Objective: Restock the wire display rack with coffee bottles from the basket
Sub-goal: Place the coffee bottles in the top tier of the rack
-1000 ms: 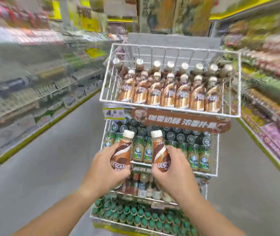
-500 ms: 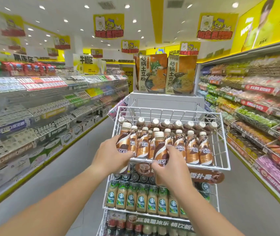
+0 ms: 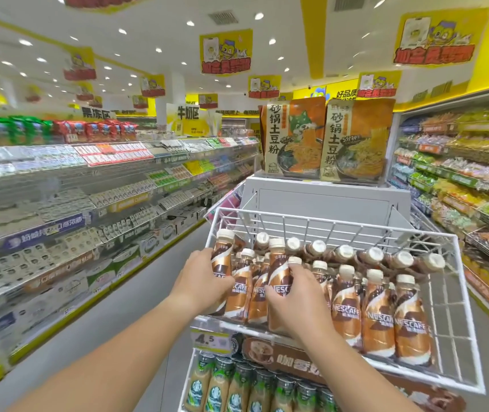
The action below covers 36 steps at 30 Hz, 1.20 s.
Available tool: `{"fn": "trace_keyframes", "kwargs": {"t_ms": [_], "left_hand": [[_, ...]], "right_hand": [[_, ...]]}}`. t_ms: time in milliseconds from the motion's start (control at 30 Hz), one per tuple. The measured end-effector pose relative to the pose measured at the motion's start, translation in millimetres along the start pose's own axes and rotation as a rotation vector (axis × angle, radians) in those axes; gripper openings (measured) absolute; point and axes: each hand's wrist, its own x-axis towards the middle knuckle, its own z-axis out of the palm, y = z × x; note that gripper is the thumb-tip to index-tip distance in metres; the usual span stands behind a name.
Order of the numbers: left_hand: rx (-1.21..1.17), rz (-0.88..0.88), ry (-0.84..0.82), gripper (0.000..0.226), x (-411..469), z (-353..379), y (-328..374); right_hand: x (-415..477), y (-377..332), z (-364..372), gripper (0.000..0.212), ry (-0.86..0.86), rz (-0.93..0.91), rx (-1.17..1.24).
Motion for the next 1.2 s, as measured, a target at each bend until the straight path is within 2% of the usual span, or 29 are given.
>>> {"fn": "trace_keyframes", "kwargs": {"t_ms": [67, 167, 267, 300, 367, 467, 567, 633, 800, 1100, 1200], "left_hand": [[0.011, -0.009, -0.019, 0.084, 5, 8, -2], [-0.006, 0.001, -0.034, 0.068, 12, 19, -7], [-0.011, 0.025, -0.059, 0.073, 18, 31, -9], [-0.042, 0.037, -0.071, 0.066, 18, 35, -9], [-0.078, 0.036, -0.060, 0.033, 21, 42, -7], [-0.123, 0.062, -0.070, 0.029, 26, 53, -9], [-0.108, 0.126, -0.107, 0.074, 28, 61, -11], [-0.140, 0.139, -0.114, 0.083, 25, 63, -12], [-0.158, 0.187, -0.170, 0.088, 26, 64, -17], [-0.211, 0.244, -0.288, 0.065, 23, 57, -27], [-0.183, 0.244, -0.337, 0.088, 24, 55, -31]], "right_hand": [[7, 5, 8, 0.079, -0.009, 0.025, -0.007], [10, 11, 20, 0.077, -0.009, 0.078, -0.019], [14, 11, 28, 0.071, 0.016, 0.123, -0.046], [15, 10, 29, 0.066, 0.026, 0.133, -0.062], [16, 9, 30, 0.056, 0.043, 0.147, -0.107], [13, 10, 34, 0.059, 0.049, 0.152, -0.119], [8, 12, 36, 0.069, 0.070, 0.145, -0.096], [4, 14, 35, 0.076, 0.062, 0.150, -0.080], [2, 20, 31, 0.071, 0.007, 0.172, -0.039], [4, 26, 28, 0.074, -0.085, 0.118, -0.117], [5, 26, 29, 0.076, -0.111, 0.118, -0.097]]}}
